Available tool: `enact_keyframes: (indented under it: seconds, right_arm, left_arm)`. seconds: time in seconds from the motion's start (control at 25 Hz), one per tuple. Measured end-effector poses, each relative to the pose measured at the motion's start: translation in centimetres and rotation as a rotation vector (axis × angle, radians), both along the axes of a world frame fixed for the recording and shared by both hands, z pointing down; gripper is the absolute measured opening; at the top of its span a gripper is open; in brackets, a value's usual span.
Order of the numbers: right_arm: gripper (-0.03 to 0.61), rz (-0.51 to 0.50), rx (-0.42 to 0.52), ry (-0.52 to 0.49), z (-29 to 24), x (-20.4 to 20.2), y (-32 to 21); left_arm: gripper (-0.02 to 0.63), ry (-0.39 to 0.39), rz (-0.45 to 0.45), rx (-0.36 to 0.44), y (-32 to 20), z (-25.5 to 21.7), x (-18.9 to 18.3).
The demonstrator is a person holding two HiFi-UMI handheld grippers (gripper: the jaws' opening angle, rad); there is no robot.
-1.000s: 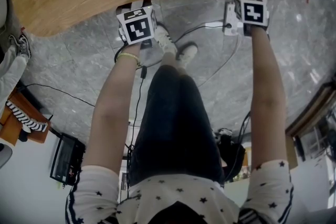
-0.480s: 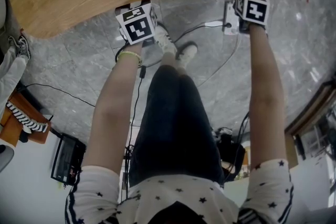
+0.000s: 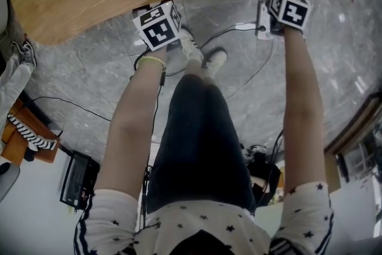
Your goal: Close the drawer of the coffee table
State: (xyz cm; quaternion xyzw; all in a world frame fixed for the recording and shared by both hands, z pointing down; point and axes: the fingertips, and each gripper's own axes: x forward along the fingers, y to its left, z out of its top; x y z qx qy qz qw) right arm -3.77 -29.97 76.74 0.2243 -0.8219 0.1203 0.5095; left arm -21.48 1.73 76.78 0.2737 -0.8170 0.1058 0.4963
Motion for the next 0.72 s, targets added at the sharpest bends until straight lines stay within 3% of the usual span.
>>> enact_keyframes:
  seconds: [0.4, 0.72]
  right_arm:
    - [0.215, 0.007, 0.014, 0.005, -0.3, 0.2, -0.1]
    - [0.178, -0.055, 0.030, 0.009, -1.6, 0.0, 0.8]
  left_arm:
    - [0.224, 0.002, 0.006, -0.003, 0.0, -0.1, 0.2]
    - [0.136, 0.010, 0.070, -0.062, 1.1, 0.0, 0.3]
